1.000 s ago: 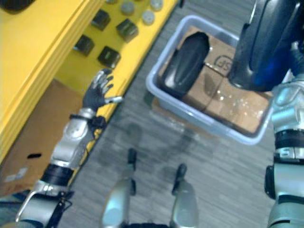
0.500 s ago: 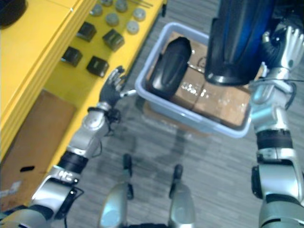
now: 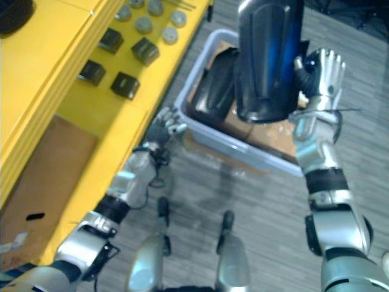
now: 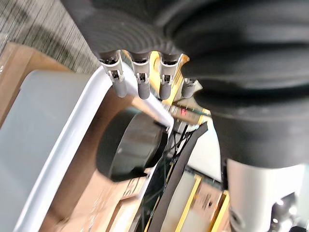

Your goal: Walk over and take plastic housings, then place them on the shelf

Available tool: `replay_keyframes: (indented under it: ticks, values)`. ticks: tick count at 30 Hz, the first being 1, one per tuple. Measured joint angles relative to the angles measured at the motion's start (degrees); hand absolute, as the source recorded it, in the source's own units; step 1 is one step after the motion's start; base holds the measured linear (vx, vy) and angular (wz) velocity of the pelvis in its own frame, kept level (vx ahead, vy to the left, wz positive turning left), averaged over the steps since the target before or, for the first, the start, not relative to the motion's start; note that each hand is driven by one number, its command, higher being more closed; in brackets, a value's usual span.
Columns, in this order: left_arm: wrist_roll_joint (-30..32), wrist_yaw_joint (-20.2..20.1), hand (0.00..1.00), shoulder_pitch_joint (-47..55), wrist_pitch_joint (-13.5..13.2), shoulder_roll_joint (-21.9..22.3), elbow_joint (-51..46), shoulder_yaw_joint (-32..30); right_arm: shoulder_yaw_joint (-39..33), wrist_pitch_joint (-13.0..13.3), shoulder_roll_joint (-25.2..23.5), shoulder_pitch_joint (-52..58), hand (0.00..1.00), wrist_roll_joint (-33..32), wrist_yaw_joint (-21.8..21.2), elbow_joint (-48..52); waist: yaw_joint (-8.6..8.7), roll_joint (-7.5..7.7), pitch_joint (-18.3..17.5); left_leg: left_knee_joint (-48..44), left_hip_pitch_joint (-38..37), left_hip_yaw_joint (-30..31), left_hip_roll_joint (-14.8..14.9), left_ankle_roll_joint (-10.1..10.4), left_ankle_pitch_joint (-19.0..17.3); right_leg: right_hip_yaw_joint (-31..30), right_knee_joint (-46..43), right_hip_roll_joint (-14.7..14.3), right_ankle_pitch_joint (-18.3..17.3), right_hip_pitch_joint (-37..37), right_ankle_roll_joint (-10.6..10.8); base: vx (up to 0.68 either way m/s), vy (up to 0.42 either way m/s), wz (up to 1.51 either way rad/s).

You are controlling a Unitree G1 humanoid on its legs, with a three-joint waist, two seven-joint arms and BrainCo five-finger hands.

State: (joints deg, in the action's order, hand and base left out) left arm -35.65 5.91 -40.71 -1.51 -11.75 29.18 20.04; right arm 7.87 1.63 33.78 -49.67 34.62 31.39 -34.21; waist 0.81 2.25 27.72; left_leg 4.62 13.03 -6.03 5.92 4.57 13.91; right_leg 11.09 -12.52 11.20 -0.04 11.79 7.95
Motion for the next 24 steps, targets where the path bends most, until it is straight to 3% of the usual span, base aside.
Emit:
replay_keyframes:
  ticks: [8,14,24]
  values:
    - [-0.39,-1.87,0.00,-0.16,-1.34,1.87,2.47,4.10,4.23,0.16,-3.07,-0.19,1.00,0.57,-0.01,-0.13,-0.04,0.00,0.00,0.00,0.01,0.19,-0.29,0.08,-0.03,0.03,-0.22,0.63,-0.09,-0.01,0.12,0.00,-0.018,0.01]
    - [-0.19,-0.82,0.00,-1.61,-1.57,3.72,2.47,7.72,6.56,0.52,-5.32,-0.49,1.00,2.26,-0.01,-0.44,-0.06,0.00,0.00,-0.01,0.03,0.28,-0.74,0.05,0.00,0.03,-0.41,0.93,-0.15,-0.01,0.21,0.00,0.000,0.01]
    - [0.61,3.27,0.00,-2.14,-2.70,5.54,3.52,8.81,9.96,5.68,-8.71,-0.34,1.00,6.87,-0.02,-0.45,-0.05,0.00,0.00,0.00,-0.33,0.11,-0.74,0.11,-0.05,-0.18,-0.98,0.97,-0.23,0.02,0.27,0.00,0.000,0.00]
